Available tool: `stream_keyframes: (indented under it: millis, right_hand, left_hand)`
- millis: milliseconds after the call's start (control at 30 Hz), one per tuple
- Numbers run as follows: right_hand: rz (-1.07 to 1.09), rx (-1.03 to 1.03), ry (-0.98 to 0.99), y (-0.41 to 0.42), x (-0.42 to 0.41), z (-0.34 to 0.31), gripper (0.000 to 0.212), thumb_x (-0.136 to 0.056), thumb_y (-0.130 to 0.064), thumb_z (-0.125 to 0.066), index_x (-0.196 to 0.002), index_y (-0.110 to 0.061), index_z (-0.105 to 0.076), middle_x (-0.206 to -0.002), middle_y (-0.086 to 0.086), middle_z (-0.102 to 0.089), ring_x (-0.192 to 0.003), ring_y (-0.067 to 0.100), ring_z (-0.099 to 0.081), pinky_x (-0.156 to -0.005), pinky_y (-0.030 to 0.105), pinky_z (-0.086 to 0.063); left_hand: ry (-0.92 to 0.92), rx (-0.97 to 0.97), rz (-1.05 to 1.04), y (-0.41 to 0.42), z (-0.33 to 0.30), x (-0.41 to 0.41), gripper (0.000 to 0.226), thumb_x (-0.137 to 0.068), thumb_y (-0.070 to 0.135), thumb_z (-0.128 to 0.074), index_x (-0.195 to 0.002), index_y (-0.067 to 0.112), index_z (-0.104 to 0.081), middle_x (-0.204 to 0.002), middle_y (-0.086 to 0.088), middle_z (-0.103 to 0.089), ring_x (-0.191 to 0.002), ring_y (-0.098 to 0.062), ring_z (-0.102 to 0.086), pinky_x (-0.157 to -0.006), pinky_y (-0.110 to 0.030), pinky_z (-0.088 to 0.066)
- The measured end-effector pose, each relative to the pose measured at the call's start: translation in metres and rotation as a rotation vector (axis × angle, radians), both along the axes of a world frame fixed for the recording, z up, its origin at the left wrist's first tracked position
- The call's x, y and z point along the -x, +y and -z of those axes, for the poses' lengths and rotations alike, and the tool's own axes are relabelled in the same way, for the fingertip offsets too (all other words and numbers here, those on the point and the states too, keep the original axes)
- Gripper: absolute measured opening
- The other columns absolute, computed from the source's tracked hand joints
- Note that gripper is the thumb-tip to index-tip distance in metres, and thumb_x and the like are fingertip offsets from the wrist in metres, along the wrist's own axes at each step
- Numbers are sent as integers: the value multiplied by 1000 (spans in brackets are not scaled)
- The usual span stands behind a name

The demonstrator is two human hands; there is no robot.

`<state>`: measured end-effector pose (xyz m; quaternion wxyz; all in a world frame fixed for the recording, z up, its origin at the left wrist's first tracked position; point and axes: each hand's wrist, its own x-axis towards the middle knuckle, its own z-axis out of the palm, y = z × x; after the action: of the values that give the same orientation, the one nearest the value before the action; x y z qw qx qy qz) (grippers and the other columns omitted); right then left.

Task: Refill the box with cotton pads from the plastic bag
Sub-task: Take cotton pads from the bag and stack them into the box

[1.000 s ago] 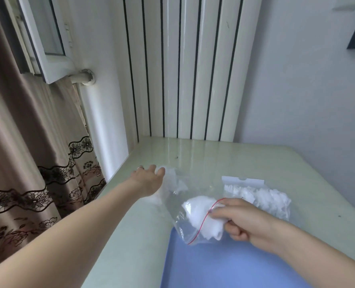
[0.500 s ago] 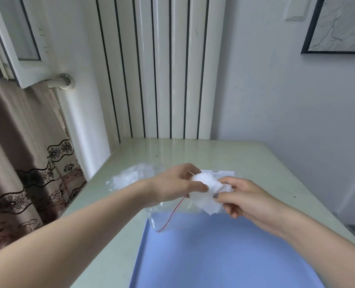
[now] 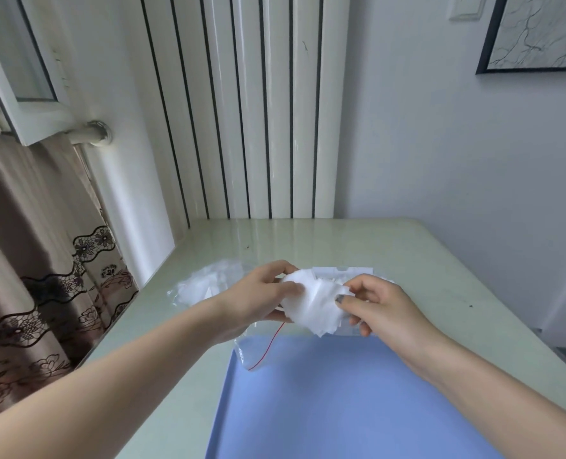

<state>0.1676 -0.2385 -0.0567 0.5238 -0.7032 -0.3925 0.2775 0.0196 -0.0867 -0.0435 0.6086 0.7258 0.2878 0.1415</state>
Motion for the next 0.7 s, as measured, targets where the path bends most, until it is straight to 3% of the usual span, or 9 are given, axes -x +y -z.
stream_keyframes:
  millis: [133,233,367,533,700]
  right_hand:
    - [18,-11,74,-1,-6,6,9,-92,-15,-63,-92,-7,-66,-91,8,-74,-79,13,-66,-80,32,-50]
    - [29,-54,269,-4,-12,5,6,-93,-8,-60,-94,-4,-63,-93,10,-72,-87,20,-69,-88,36,-56]
    - [-7,-153,495,-8,-20,-8,7,-95,-4,-56,-101,-5,-61,-90,11,-73,-80,26,-71,-76,38,-57]
    - [-77,-144,440,8,-11,-21,12,-94,-4,-58,-102,-6,-67,-87,9,-67,-72,21,-63,-70,34,-53]
    - [1,-50,217,21,1,-18,17,-91,-2,-60,-105,-6,-67,-89,9,-70,-73,18,-65,-70,31,-57]
  left_hand:
    - [-7,-23,-43,0,4,-3,21,-93,8,-60,-114,8,-59,-98,-12,-65,-82,-22,-70,-83,-37,-61]
    - [-20,-78,-87,2,4,-5,29,-90,9,-65,-115,15,-51,-102,-12,-58,-79,-25,-68,-84,-41,-61]
    - [-32,-117,-44,4,1,-5,34,-88,11,-68,-109,20,-42,-104,-16,-53,-74,-28,-65,-81,-41,-62]
    - [-29,-250,55,-1,2,-11,8,-93,4,-56,-92,12,-57,-94,-6,-59,-75,-19,-61,-82,-39,-60]
    - [-43,-116,60,-5,1,-17,20,-96,4,-42,-100,-3,-61,-88,-7,-61,-79,-18,-59,-75,-29,-57]
